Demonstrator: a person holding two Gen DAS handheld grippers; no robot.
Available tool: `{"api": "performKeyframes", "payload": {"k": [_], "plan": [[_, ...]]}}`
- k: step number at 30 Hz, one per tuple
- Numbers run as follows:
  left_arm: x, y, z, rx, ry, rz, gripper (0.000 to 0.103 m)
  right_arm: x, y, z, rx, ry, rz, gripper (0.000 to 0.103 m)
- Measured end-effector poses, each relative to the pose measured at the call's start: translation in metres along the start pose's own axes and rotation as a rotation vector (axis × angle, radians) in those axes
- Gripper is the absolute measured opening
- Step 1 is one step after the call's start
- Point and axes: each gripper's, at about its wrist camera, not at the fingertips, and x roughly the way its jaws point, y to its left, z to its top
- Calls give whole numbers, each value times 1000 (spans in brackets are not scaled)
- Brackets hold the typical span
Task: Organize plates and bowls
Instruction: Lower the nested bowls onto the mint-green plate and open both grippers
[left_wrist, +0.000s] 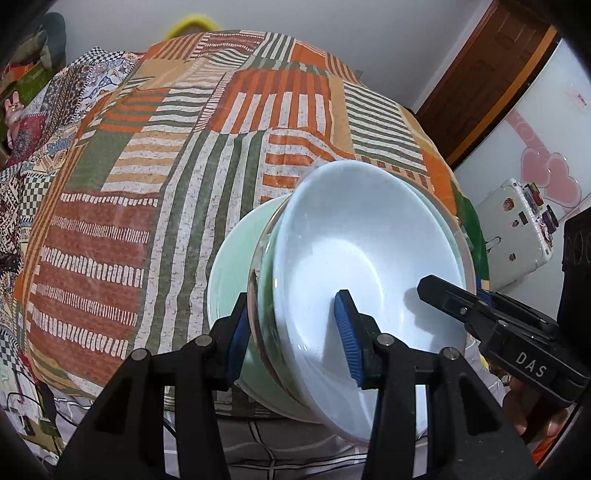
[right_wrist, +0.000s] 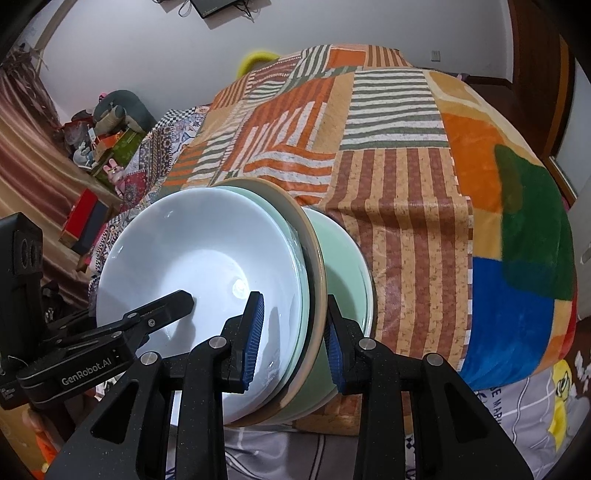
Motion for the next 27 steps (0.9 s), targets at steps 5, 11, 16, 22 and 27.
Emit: {"api": "performKeyframes", "payload": {"k": [5,11,16,22,27], "plan": [[3,0,3,2,2,4,45,2,-2,4,1,6,-3,29],[5,2,5,-20,-4,-30,45,5,-2,2,6,9,-3,31],[4,-4,5,1,-15,-33,48,11,-12,0,47,23,21,34],[2,-4,5,2,-19,-20,50,8,-9,-3,22,18,11,34],[-14,2,4,-4,-48,-3,55,4,-3,-2,10,12,7,41]]}}
